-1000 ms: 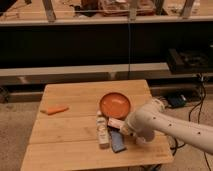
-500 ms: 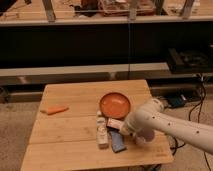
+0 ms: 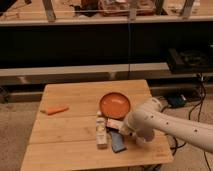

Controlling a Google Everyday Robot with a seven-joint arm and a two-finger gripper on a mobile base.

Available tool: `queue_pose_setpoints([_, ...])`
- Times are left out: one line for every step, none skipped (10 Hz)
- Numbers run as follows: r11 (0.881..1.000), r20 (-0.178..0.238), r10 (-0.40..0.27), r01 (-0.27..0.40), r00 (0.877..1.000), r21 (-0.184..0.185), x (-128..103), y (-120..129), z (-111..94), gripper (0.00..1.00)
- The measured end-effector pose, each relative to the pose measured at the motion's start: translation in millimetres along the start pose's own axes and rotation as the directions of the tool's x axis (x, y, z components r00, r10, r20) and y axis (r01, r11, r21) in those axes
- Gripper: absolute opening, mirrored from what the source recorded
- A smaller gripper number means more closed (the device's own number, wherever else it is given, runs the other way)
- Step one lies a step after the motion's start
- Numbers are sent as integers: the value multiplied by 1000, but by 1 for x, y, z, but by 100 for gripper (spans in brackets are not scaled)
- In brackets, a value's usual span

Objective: Place the eraser on the white sponge

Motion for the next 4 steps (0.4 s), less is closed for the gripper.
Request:
queue_pose_setpoints([1000,3,-4,4,1000,2,0,-1,1,24])
queue_pose_setpoints([1000,6,-9,9,1000,1,0,-1,1,24])
queue_pose_setpoints([1000,10,-10,10,1000,2,0,-1,1,24])
queue_pose_setpoints([1000,14,-20,20,1000,9,0,-1,2,24])
